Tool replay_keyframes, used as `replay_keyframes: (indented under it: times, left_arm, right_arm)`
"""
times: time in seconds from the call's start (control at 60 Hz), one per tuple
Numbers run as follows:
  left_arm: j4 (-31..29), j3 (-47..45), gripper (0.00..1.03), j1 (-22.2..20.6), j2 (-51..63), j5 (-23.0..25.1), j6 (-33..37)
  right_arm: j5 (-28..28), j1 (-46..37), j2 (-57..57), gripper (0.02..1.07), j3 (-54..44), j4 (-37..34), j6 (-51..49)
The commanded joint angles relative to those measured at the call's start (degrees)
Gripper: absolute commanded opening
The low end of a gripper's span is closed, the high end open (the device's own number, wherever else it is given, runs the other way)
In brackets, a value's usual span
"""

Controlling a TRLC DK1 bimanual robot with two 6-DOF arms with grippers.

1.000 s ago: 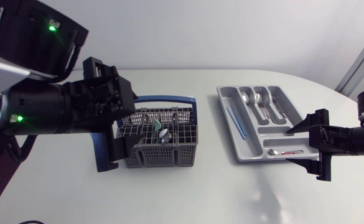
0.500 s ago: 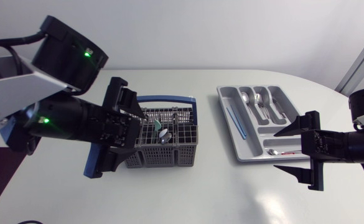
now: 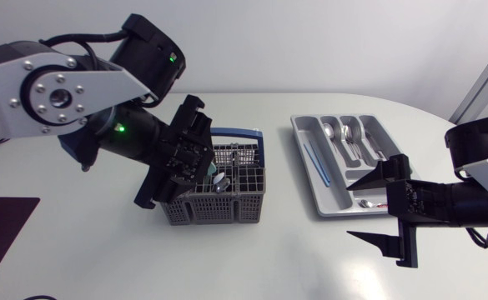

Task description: Unload the cutlery basket into the drawer organizer.

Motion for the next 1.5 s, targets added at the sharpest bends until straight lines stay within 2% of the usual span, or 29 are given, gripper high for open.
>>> replay_keyframes:
  times: [0.0, 0.1, 0.233, 0.367, 0.533, 0.65, 0.833, 1.033, 1.167, 1.483]
  left_arm:
    - [-0.6, 2.6, 0.76, 0.5, 2.8, 0.0, 3.2]
    - [-0.6, 3.3, 0.68, 0.2, 4.6, -0.3, 4.3]
    - [0.1, 4.4, 0.50, 0.4, 6.4, -1.1, 5.2]
    - [0.1, 5.4, 0.48, 0.5, 7.9, -2.3, 6.2]
    - [0.2, 6.3, 0.38, 0.6, 9.5, -3.1, 6.9]
    - [0.2, 6.5, 0.38, 0.5, 10.7, -3.6, 7.4]
    - [1.2, 6.3, 0.21, 0.2, 11.6, -4.2, 7.3]
    - [1.8, 5.4, 0.15, 0.5, 11.7, -4.9, 7.4]
    - [1.9, 5.7, 0.04, 0.6, 11.6, -4.8, 7.6]
    - [1.9, 4.6, 0.04, 0.7, 10.3, -4.8, 7.2]
  right_arm:
    - [0.0, 0.5, -0.1, 1.02, -2.0, 0.6, 1.5]
    - [0.0, 0.7, -0.2, 1.02, -2.9, 1.4, 2.2]
    - [0.0, 1.0, -0.7, 1.02, -3.6, 1.6, 2.5]
    - [0.0, 1.1, -2.0, 1.02, -3.8, 1.6, 2.9]
    - [0.0, 1.3, -2.7, 1.02, -4.2, 1.5, 3.0]
    - [0.0, 1.3, -3.0, 1.02, -4.6, 1.7, 3.0]
    - [-0.1, 1.3, -3.6, 1.02, -5.0, 1.6, 3.1]
    - [-0.1, 1.3, -4.0, 1.02, -5.2, 1.6, 3.3]
    - [-0.1, 1.3, -4.5, 1.02, -5.5, 1.6, 3.6]
    - [-0.1, 1.3, -6.3, 1.02, -6.8, 1.6, 3.8]
